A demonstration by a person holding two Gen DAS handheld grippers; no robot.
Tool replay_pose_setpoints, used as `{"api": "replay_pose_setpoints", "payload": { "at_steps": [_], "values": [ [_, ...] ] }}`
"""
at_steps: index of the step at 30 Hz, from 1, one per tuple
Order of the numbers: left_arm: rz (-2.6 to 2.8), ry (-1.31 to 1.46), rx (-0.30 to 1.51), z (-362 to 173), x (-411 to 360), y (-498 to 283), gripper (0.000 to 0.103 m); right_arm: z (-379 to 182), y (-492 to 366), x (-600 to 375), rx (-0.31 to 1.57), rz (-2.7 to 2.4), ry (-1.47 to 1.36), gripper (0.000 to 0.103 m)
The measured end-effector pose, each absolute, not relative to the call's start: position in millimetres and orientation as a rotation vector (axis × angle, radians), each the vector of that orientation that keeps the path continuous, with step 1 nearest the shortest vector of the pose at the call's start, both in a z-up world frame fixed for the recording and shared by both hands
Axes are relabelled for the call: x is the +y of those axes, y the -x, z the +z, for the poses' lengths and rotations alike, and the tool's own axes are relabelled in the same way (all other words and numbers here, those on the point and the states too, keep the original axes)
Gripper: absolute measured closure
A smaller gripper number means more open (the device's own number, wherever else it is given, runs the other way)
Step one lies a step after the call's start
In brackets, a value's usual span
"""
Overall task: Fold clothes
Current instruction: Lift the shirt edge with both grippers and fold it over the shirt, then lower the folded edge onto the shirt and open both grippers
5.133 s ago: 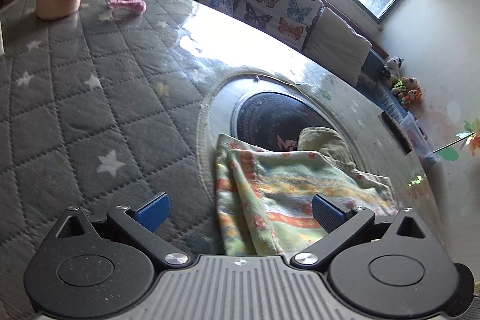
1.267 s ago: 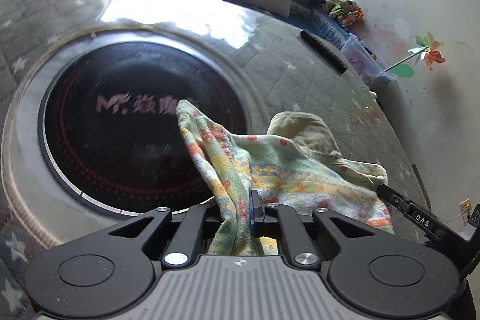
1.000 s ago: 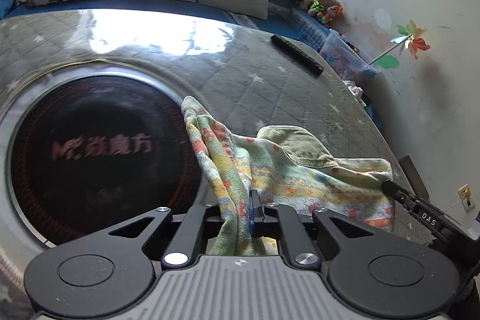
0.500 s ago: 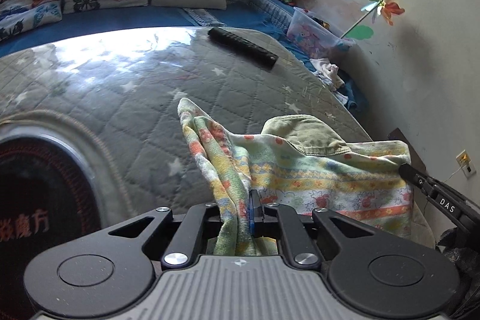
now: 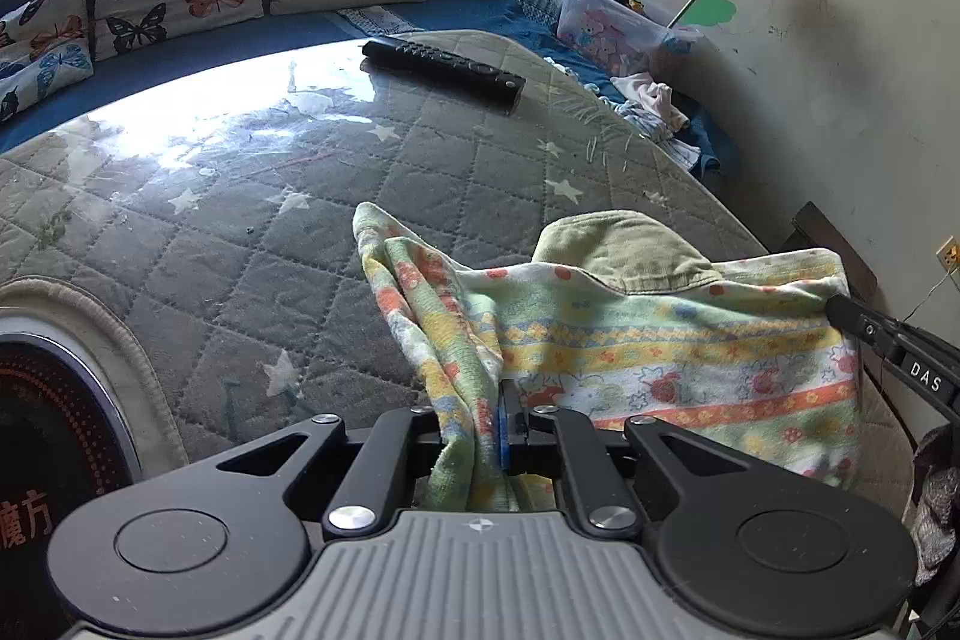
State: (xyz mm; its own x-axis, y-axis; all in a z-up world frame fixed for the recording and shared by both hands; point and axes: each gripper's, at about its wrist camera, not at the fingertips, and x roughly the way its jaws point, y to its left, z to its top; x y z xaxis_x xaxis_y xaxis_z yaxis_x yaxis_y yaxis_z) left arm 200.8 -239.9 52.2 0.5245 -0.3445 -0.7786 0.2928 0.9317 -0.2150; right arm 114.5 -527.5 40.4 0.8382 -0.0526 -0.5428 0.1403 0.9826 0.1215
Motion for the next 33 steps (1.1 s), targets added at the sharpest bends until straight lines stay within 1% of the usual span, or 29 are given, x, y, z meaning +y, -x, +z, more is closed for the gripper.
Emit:
{"api": "replay_pose_setpoints", "payload": {
  "at_steps": [12, 16, 18, 22, 24, 26, 27, 28, 29, 32, 33],
  "values": [
    [-0.376, 0.033, 0.969, 39.5, -241.3, -201.9, 0.092, 25.6, -121.3, -533.7, 0.63, -0.128, -0.175, 0.097],
    [-0.371, 0.031, 0.97, 36.8, -239.5, -201.4, 0.089, 22.3, -121.2, -536.5, 0.651, -0.147, -0.172, 0.096],
    [-0.368, 0.029, 0.97, 35.7, -239.1, -201.3, 0.085, 20.7, -119.9, -539.6, 0.658, -0.153, -0.175, 0.095],
    [-0.364, 0.026, 0.962, 33.8, -237.6, -199.7, 0.083, 18.9, -114.4, -542.4, 0.665, -0.164, -0.176, 0.093],
    [-0.359, 0.018, 0.957, 33.4, -237.4, -198.3, 0.078, 20.6, -109.4, -542.2, 0.661, -0.162, -0.177, 0.093],
    [-0.35, 0.012, 0.953, 33.5, -236.9, -196.9, 0.074, 22.7, -104.9, -539.7, 0.66, -0.146, -0.178, 0.09],
    [-0.339, 0.008, 0.952, 33.7, -236.6, -196.6, 0.066, 23.8, -102.5, -536.6, 0.662, -0.131, -0.173, 0.084],
    [-0.329, 0.003, 0.948, 33.6, -235.9, -196.1, 0.063, 24.7, -100.3, -532.7, 0.661, -0.113, -0.164, 0.079],
    [-0.323, -0.001, 0.946, 33.4, -234.8, -195.7, 0.06, 25.2, -99.0, -530.2, 0.661, -0.104, -0.158, 0.078],
    [-0.311, 0.005, 0.945, 33.0, -230.1, -193.8, 0.057, 28.3, -92.3, -513.2, 0.66, -0.042, -0.134, 0.075],
    [-0.305, 0.004, 0.943, 33.4, -228.8, -192.9, 0.056, 28.9, -91.1, -508.9, 0.66, -0.029, -0.131, 0.069]
  ]
}}
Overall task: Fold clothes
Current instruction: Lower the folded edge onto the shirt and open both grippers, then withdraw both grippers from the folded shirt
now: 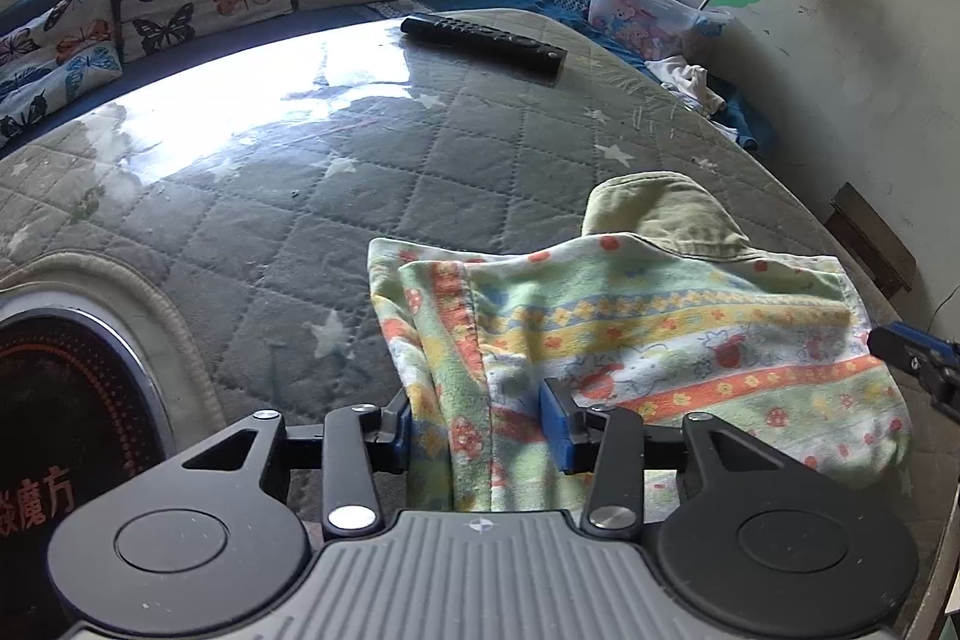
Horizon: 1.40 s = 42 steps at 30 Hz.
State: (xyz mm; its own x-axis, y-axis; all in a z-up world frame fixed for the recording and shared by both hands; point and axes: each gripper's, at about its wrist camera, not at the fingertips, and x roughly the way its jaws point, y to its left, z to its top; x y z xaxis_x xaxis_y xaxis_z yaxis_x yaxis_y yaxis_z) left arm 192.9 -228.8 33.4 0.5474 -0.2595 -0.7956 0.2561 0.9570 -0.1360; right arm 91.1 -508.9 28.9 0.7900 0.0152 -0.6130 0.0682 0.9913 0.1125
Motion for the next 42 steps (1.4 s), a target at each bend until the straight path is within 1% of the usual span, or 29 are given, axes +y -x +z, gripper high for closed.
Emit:
{"api": "replay_pose_setpoints", "payload": {
  "at_steps": [1, 3, 7, 9, 13, 16, 18, 22, 24, 28, 36, 39, 41, 42],
  "values": [
    [-0.301, 0.002, 0.941, 33.6, -227.8, -191.7, 0.055, 29.9, -89.8, -502.2, 0.657, -0.005, -0.124, 0.066],
    [-0.293, -0.003, 0.938, 33.8, -225.6, -189.2, 0.053, 31.5, -87.7, -488.3, 0.653, 0.043, -0.109, 0.066],
    [-0.286, -0.001, 0.935, 33.0, -220.3, -184.2, 0.051, 31.3, -86.2, -461.3, 0.652, 0.124, -0.07, 0.06],
    [-0.283, -0.005, 0.931, 32.5, -217.6, -181.8, 0.049, 29.3, -87.1, -451.0, 0.656, 0.144, -0.043, 0.058],
    [-0.276, -0.02, 0.926, 31.6, -212.6, -177.2, 0.047, 20.7, -85.7, -428.2, 0.68, 0.185, 0.017, 0.058],
    [-0.276, -0.024, 0.916, 33.1, -209.8, -173.0, 0.046, 18.9, -79.9, -411.8, 0.667, 0.199, 0.091, 0.058],
    [-0.273, -0.027, 0.909, 34.3, -208.5, -171.1, 0.044, 22.0, -78.8, -405.7, 0.654, 0.208, 0.115, 0.058],
    [-0.267, -0.035, 0.902, 34.2, -205.4, -167.6, 0.042, 22.8, -85.4, -399.1, 0.646, 0.213, 0.11, 0.058],
    [-0.261, -0.037, 0.903, 33.1, -202.4, -166.4, 0.041, 16.5, -90.6, -392.6, 0.672, 0.225, 0.106, 0.058],
    [-0.25, -0.026, 0.904, 33.4, -196.1, -166.3, 0.04, 14.2, -85.6, -377.4, 0.651, 0.247, 0.154, 0.058],
    [-0.25, -0.025, 0.901, 33.9, -194.7, -160.9, 0.038, 13.6, -79.5, -358.4, 0.645, 0.298, 0.164, 0.057],
    [-0.249, -0.033, 0.891, 35.3, -195.1, -156.1, 0.034, 17.1, -74.7, -359.7, 0.64, 0.298, 0.137, 0.05],
    [-0.252, -0.033, 0.887, 36.1, -195.4, -152.6, 0.033, 17.1, -72.1, -361.1, 0.644, 0.292, 0.121, 0.048],
    [-0.255, -0.034, 0.886, 36.5, -195.7, -150.5, 0.032, 17.1, -70.8, -361.7, 0.646, 0.29, 0.113, 0.044]
  ]
}}
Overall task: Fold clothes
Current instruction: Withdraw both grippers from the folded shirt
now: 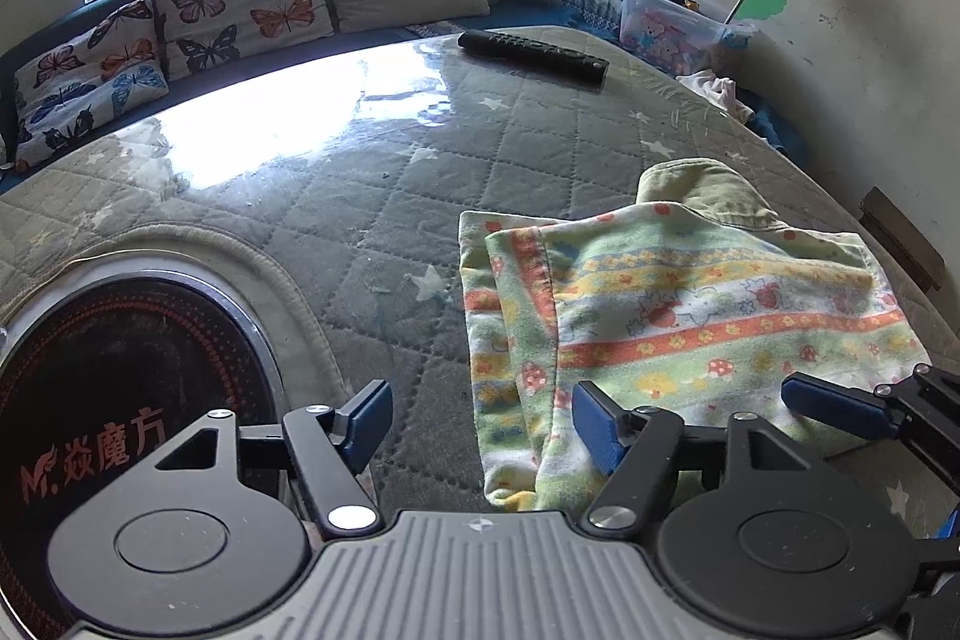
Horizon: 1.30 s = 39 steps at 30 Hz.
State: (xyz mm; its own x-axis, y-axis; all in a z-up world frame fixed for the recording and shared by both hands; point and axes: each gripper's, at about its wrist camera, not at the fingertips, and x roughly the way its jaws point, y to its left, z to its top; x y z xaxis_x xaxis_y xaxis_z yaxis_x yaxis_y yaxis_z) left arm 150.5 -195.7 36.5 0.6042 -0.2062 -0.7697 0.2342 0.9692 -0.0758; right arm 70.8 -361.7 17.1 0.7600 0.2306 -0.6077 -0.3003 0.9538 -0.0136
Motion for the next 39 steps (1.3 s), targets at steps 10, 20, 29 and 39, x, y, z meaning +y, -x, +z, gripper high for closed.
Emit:
{"api": "replay_pose_setpoints", "payload": {
  "at_steps": [10, 20, 29, 39],
  "values": [
    [-0.274, -0.057, 0.869, 37.9, -200.4, -123.6, 0.02, 17.9, -52.0, -369.6, 0.656, 0.234, 0.062, 0.023],
    [-0.292, -0.072, 0.848, 37.3, -200.7, -98.1, 0.011, 13.4, -34.2, -373.5, 0.664, 0.168, 0.046, 0.01],
    [-0.308, -0.077, 0.824, 37.0, -199.1, -80.0, 0.001, 11.0, -21.8, -376.5, 0.666, 0.11, 0.039, 0.0],
    [-0.316, -0.061, 0.825, 35.7, -195.6, -64.4, 0.0, 5.9, -10.6, -380.8, 0.684, 0.038, 0.025, 0.0]
  ]
}}
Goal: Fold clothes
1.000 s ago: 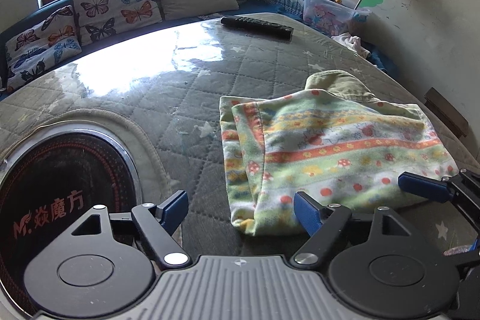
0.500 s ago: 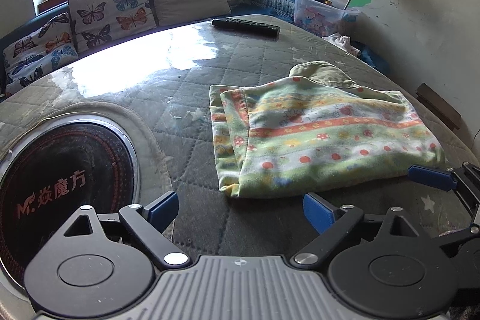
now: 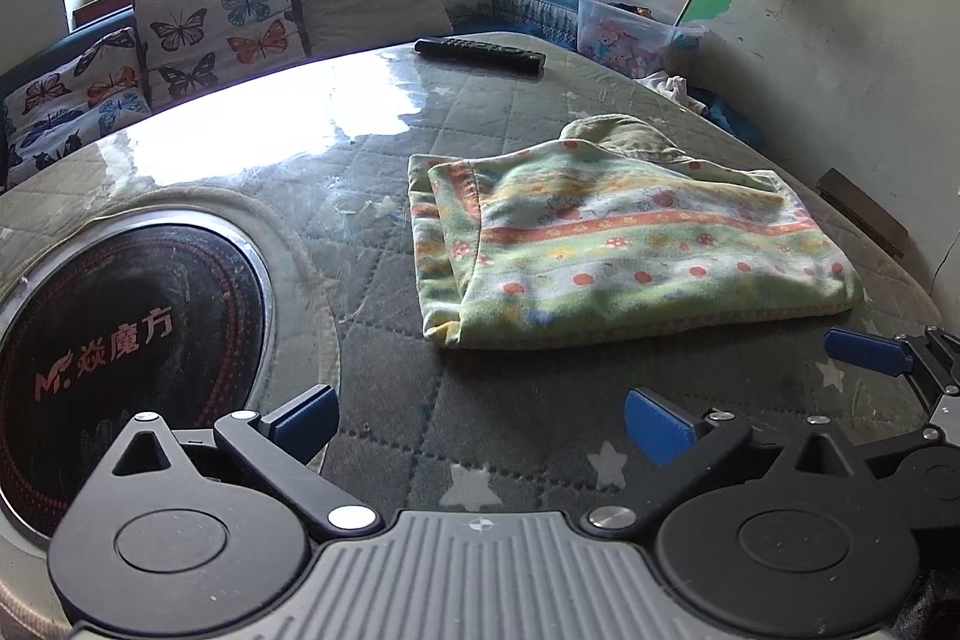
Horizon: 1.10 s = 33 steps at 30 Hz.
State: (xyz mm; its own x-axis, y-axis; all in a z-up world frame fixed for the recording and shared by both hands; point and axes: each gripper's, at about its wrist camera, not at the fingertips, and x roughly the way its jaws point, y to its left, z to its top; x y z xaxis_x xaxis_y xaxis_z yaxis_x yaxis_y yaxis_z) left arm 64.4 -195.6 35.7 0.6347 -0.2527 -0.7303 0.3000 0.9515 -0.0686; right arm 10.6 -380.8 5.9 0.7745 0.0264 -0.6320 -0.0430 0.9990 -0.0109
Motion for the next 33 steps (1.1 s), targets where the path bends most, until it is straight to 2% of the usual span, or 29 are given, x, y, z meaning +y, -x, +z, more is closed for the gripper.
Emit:
{"api": "replay_pose_setpoints", "payload": {
  "at_steps": [33],
  "values": [
    [-0.349, -0.112, 0.79, 31.2, -196.5, -21.4, 0.0, 2.5, 12.0, -384.1, 0.711, -0.063, -0.041, 0.0]
  ]
}}
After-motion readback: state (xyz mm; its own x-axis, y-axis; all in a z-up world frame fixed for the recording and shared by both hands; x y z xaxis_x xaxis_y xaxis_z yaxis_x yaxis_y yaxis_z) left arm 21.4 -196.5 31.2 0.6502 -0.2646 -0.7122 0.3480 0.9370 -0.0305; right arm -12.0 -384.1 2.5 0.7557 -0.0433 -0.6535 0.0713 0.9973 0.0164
